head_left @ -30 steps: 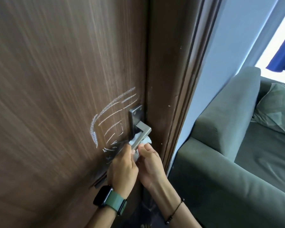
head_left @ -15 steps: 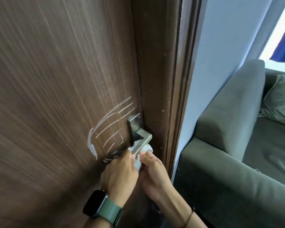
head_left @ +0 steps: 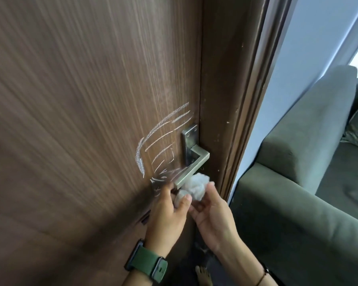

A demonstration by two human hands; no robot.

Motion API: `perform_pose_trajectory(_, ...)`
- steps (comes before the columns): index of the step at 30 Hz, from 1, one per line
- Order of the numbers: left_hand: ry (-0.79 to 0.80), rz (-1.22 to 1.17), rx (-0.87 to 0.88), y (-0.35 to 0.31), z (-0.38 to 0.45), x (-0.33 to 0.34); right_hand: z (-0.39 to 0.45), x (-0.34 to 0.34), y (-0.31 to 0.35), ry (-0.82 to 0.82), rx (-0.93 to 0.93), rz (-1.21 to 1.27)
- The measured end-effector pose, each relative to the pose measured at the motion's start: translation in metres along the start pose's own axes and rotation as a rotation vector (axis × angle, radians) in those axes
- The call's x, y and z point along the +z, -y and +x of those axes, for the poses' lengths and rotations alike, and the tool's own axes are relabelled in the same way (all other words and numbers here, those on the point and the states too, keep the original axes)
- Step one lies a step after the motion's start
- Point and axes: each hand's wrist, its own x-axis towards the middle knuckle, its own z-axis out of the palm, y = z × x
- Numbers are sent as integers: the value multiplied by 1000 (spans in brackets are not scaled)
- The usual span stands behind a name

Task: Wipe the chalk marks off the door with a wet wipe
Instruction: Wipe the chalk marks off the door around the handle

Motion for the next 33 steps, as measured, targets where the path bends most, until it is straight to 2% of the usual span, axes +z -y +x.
perform_pose_trajectory(3, -23, -46, -12, 11, -12, 3, -15, -6, -12, -49, -53, -225)
perform_pose_trajectory(7, -107, -83, 132, 13, -27, 3, -35, -2, -9, -121, -336, -574)
perform_pose_trajectory(10, -173, -121, 276, 5, -31, -4, -47, 9, 8, 7, -467, -759)
perform_pose_trajectory(15, -165, -363, 312, -15, -29, -20, -42, 31, 54, 218, -558, -856)
perform_pose_trajectory(17, -190, -435, 314, -22, -30, -24, -28, 39, 72, 177, -745, -952)
perform_pose_trajectory(20, -293, -404, 298, -30, -30, -25, -1, 60, 94, -23, -1174, -1151)
perform_pose_trajectory(22, -364, -330, 289, -35, -30, -22, 19, 75, 100, -75, -1320, -1270)
perform_pose_trajectory(24, -431, -263, 288, -39, -29, -18, 37, 82, 98, -90, -1357, -1343)
perform_pose_trajectory(27, -523, -155, 293, -43, -24, -13, 52, 75, 79, -101, -1378, -1262)
perform_pose_trajectory(30, -596, -37, 304, -45, -20, -9, 56, 51, 58, 25, -1412, -1294)
perform_pose_trajectory(33, -628, 63, 324, -52, -16, -6, 59, 48, 65, 100, -1422, -1296)
